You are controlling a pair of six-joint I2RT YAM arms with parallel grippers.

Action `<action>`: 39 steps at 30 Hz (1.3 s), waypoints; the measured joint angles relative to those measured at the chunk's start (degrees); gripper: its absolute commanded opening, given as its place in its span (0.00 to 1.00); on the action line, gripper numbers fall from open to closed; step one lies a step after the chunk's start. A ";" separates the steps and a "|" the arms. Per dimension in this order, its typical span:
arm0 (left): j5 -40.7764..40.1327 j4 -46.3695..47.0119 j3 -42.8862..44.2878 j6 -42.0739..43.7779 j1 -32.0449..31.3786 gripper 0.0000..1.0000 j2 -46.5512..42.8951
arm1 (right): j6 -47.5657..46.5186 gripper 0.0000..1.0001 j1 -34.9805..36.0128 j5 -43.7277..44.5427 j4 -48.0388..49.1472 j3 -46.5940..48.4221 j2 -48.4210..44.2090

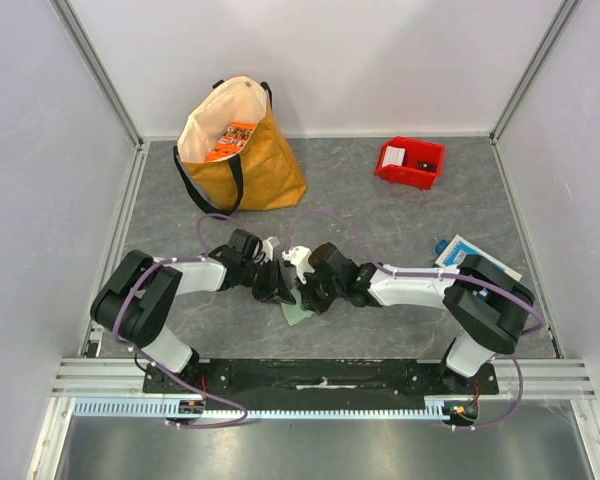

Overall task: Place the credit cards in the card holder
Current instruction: Open the card holder at the center of the board.

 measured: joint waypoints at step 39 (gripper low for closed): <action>-11.98 -2.75 -1.36 -1.27 0.33 0.50 -7.37 | 20.70 0.63 -5.75 11.34 -25.38 -1.55 -11.87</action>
